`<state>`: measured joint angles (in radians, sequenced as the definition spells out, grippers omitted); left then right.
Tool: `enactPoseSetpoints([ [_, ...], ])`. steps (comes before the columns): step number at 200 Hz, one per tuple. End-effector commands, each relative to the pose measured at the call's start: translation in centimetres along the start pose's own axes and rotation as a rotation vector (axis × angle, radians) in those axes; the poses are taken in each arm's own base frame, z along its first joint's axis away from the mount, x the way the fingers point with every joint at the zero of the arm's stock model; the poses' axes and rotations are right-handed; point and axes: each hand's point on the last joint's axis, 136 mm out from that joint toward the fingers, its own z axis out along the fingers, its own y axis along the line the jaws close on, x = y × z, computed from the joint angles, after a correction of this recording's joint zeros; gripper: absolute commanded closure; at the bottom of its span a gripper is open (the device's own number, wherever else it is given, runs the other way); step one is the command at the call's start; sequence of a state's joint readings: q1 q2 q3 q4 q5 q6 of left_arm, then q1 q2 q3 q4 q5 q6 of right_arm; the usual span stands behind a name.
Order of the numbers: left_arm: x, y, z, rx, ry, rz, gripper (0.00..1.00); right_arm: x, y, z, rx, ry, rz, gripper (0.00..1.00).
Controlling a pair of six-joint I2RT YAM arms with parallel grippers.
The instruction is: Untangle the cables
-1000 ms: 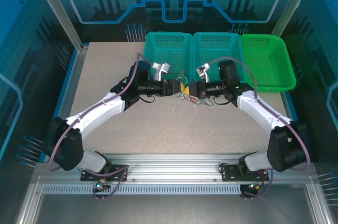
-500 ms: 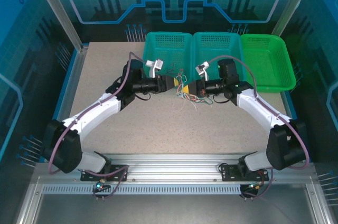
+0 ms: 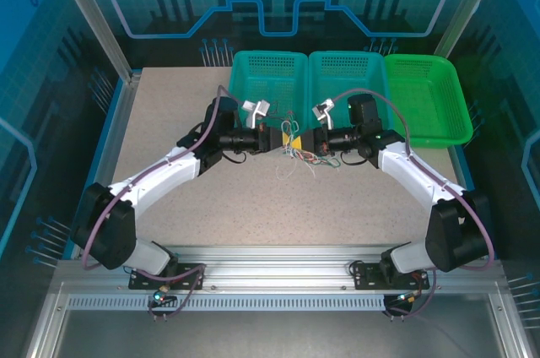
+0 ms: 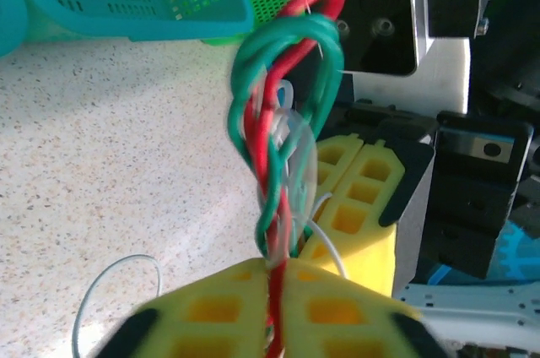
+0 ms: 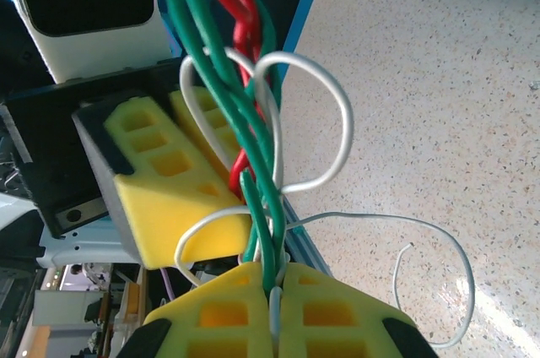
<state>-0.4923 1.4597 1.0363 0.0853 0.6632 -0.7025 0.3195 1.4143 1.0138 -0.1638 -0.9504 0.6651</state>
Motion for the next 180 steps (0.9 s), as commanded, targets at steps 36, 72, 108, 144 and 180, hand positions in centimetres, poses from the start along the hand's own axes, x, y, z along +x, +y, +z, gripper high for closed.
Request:
enactPoseSetpoints([
  [36, -1.6, 0.1, -2.3, -0.059, -0.090, 0.006, 1.00, 0.0, -6.6, -3.1, 0.344, -0.096, 0.140, 1.00],
  [72, -3.7, 0.6, -6.3, -0.115, -0.228, -0.017, 1.00, 2.5, -14.0, -9.0, 0.718, -0.139, 0.328, 1.00],
  [108, -3.4, 1.1, -6.2, -0.129, -0.201, -0.032, 1.00, 4.0, -16.0, -10.9, 0.866, -0.128, 0.368, 1.00],
  [144, -3.2, 1.2, -5.5, -0.106, -0.193, -0.039, 1.00, 2.7, -13.3, -8.2, 0.651, -0.133, 0.263, 1.00],
  [180, 0.7, 1.1, -0.3, -0.102, 0.040, 0.007, 0.59, 1.7, -8.4, -4.5, 0.361, -0.073, 0.170, 1.00],
])
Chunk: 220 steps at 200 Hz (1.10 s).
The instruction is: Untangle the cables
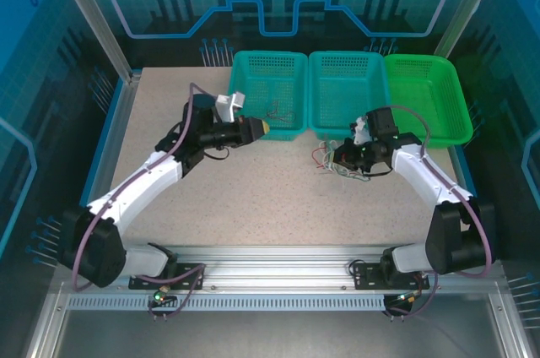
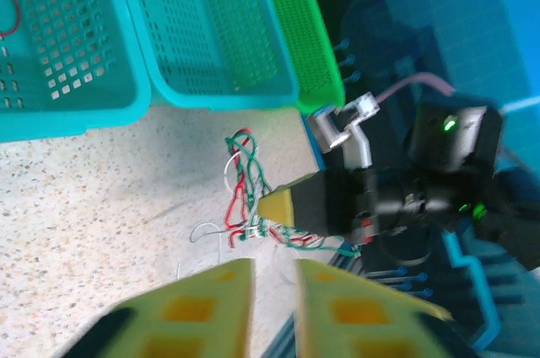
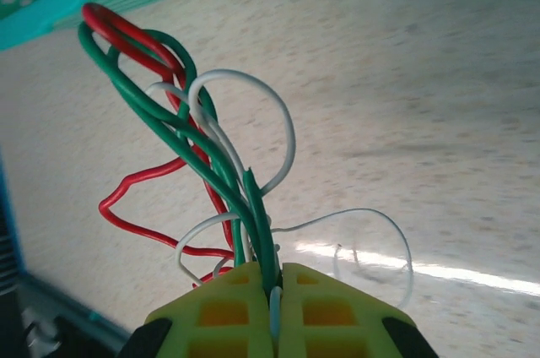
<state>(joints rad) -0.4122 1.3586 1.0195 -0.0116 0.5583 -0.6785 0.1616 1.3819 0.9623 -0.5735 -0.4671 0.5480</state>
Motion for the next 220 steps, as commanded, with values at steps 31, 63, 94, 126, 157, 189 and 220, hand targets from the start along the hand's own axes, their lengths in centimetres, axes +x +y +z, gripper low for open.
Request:
enactPoseSetpoints([
  [31, 5.7, -0.2, 6.6, -0.014, 0.234, 0.027, 0.40, 1.4, 8.1, -0.1, -0.336, 0.089, -0.169, 1.00],
  [63, 5.0, 1.3, 7.7, -0.055, 0.189, 0.011, 0.61, 2.1, 9.9, -0.1, -0.394, 0.116, -0.203, 1.00],
  [94, 4.6, 1.9, 7.1, -0.101, 0.174, 0.024, 1.00, 1.8, 7.6, 0.6, -0.276, 0.089, -0.148, 1.00],
  [126, 1.8, 3.3, 3.5, -0.160, 0.027, -0.050, 1.00, 1.3, -2.0, 0.4, 0.067, 0.012, 0.085, 1.00],
  [157, 1.8, 2.0, 3.0, -0.100, 0.019, -0.046, 1.00, 2.4, -1.6, 1.4, 0.070, 0.033, -0.032, 1.00],
  [189, 4.9, 1.1, 5.8, -0.068, 0.127, -0.021, 1.00, 5.2, 2.3, 3.3, 0.006, 0.184, -0.198, 0.81],
  [220, 7.0, 2.5, 7.5, -0.076, 0.176, -0.049, 1.00, 4.0, 5.7, 1.3, -0.120, 0.078, -0.273, 0.56],
])
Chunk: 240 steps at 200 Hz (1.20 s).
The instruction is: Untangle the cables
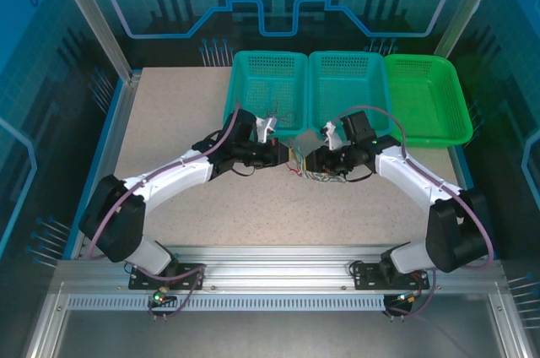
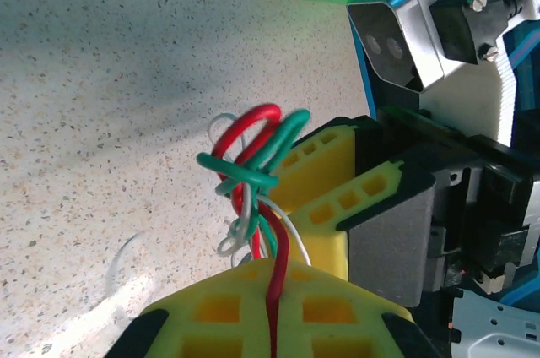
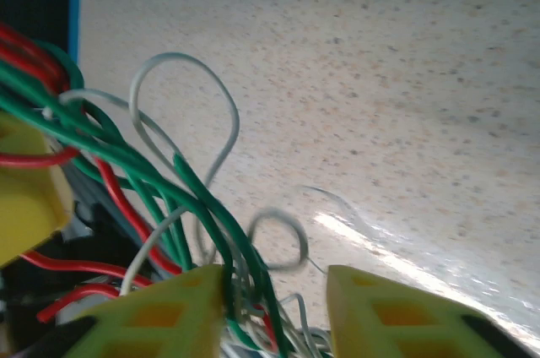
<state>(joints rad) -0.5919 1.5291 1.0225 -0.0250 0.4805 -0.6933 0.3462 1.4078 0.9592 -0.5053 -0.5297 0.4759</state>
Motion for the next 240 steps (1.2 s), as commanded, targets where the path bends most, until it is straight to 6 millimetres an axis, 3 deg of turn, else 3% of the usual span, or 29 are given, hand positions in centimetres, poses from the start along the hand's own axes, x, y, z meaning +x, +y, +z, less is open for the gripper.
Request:
enactPoseSetpoints([
  [1, -0.3, 0.2, 1.2, 0.010, -0.020, -0.008, 1.00, 0.1, 1.0, -1.5, -0.005, -0.042, -0.053, 0.56],
  [29, 0.4, 0.4, 1.9, 0.021, 0.003, -0.007, 1.00, -0.5, 3.1, -1.5, -0.117, -0.055, -0.082, 0.56],
  [62, 0.5, 0.7, 1.8, -0.005, 0.014, 0.015, 1.00, -0.8, 2.1, -0.3, -0.102, -0.056, -0.007, 0.54],
  [83, 0.3, -0.2, 1.7, 0.031, 0.009, 0.024, 1.00, -1.0, 1.4, 0.6, -0.068, -0.074, -0.009, 0.45],
  [100, 0.1, -1.1, 1.5, 0.075, 0.005, 0.032, 1.00, -1.4, 0.6, 1.6, -0.057, -0.077, -0.013, 0.45],
  [109, 0.2, -1.5, 1.5, 0.089, 0.007, 0.037, 1.00, -1.7, 0.3, 2.2, -0.058, -0.076, -0.007, 0.51],
  [125, 0.1, -1.6, 1.2, 0.087, 0.006, 0.047, 1.00, -2.1, -0.6, 2.6, -0.030, -0.087, 0.012, 0.71],
  [138, 0.1, -1.8, 1.0, 0.089, 0.006, 0.056, 1.00, -2.2, -1.0, 2.7, -0.009, -0.088, 0.011, 0.80],
  [162, 0.2, -2.1, 0.8, 0.097, 0.007, 0.063, 1.00, -2.2, -0.6, 2.5, -0.030, -0.081, -0.011, 0.83],
  [207, -0.3, -2.9, 1.1, 0.124, 0.010, 0.071, 1.00, -1.8, -2.2, 2.5, 0.063, -0.077, -0.014, 0.90],
  [228, -0.4, -2.8, 1.1, 0.110, 0.015, 0.078, 1.00, -2.0, -2.2, 1.6, 0.053, -0.113, -0.011, 0.93],
  [240, -0.4, -2.7, 0.9, 0.099, 0.015, 0.085, 1.00, -1.0, -4.2, 1.2, 0.116, -0.113, 0.025, 1.00],
])
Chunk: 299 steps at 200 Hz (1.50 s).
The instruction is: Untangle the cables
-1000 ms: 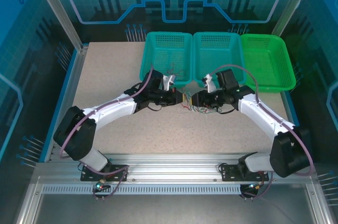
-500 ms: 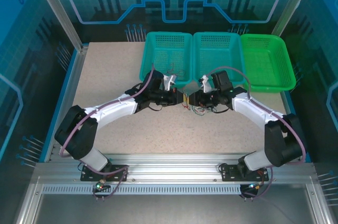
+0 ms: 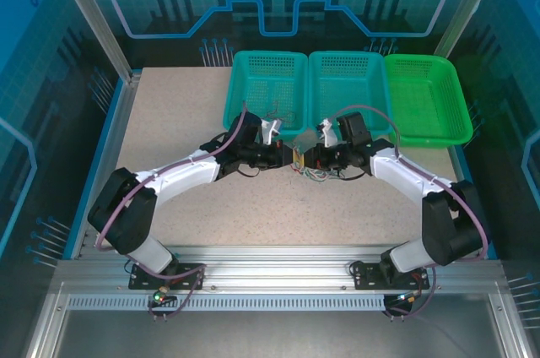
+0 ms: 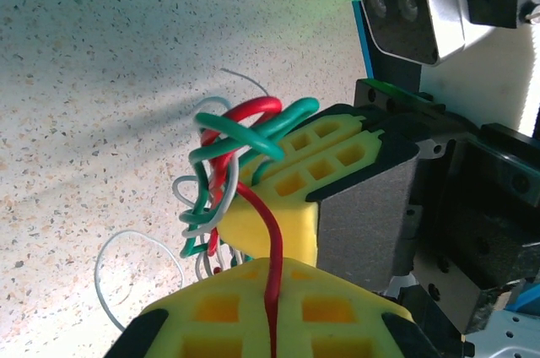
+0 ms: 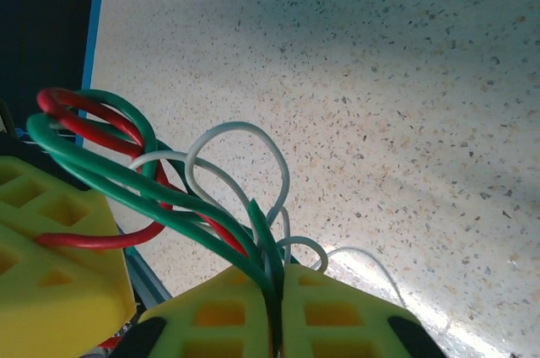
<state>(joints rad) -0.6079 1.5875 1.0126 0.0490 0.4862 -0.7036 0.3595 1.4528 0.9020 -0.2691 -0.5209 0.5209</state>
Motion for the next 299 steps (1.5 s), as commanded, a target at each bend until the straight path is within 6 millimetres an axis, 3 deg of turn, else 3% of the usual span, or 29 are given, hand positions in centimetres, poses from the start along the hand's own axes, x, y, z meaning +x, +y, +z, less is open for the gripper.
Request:
enactPoseSetpoints([
  [1, -0.7, -3.3, -0.8, 0.083, 0.001, 0.085, 1.00, 1.3, -4.2, -1.1, 0.169, -0.021, 0.062, 1.00],
  [29, -0.8, -3.0, -1.7, 0.056, -0.013, 0.092, 1.00, 2.1, -10.5, -4.5, 0.429, -0.082, 0.204, 1.00],
  [50, -1.0, -2.6, -2.7, 0.034, -0.029, 0.086, 1.00, 2.3, -12.7, -6.2, 0.490, -0.119, 0.247, 1.00],
  [71, -1.0, -2.3, -3.6, 0.022, -0.038, 0.083, 1.00, 2.1, -13.4, -6.9, 0.491, -0.121, 0.267, 1.00],
  [85, -1.1, -2.1, -4.2, 0.013, -0.046, 0.082, 1.00, 2.4, -14.9, -8.1, 0.585, -0.125, 0.301, 1.00],
  [118, -1.4, -1.3, -6.8, -0.040, -0.083, 0.076, 1.00, 4.6, -21.0, -14.4, 0.826, -0.237, 0.598, 1.00],
  [141, -1.6, -0.2, -8.9, -0.075, -0.126, 0.058, 1.00, 5.3, -23.1, -17.8, 0.889, -0.329, 0.724, 1.00],
  [157, -1.8, 0.2, -9.7, -0.079, -0.144, 0.050, 1.00, 4.2, -22.8, -17.8, 0.867, -0.343, 0.687, 1.00],
  [175, -1.8, 0.2, -9.5, -0.068, -0.131, 0.047, 1.00, 2.8, -21.0, -15.2, 0.773, -0.295, 0.584, 1.00],
  [205, -2.3, 0.4, -9.2, -0.085, -0.132, 0.046, 1.00, 4.3, -19.5, -12.5, 0.764, -0.178, 0.540, 1.00],
  [232, -5.3, -3.2, -11.6, -0.017, -0.213, 0.083, 1.00, 6.2, -19.3, -12.4, 0.771, -0.175, 0.551, 1.00],
  [250, -8.5, -5.2, -14.1, -0.021, -0.326, 0.124, 1.00, 6.7, -17.1, -11.3, 0.734, -0.153, 0.447, 1.00],
  [273, -13.0, -3.1, -15.9, -0.174, -0.433, 0.099, 1.00, 7.4, -13.9, -10.0, 0.643, -0.157, 0.328, 1.00],
  [299, -17.6, 2.3, -15.5, -0.348, -0.489, 0.000, 1.00, 8.9, -11.5, -9.9, 0.548, -0.198, 0.338, 1.00],
])
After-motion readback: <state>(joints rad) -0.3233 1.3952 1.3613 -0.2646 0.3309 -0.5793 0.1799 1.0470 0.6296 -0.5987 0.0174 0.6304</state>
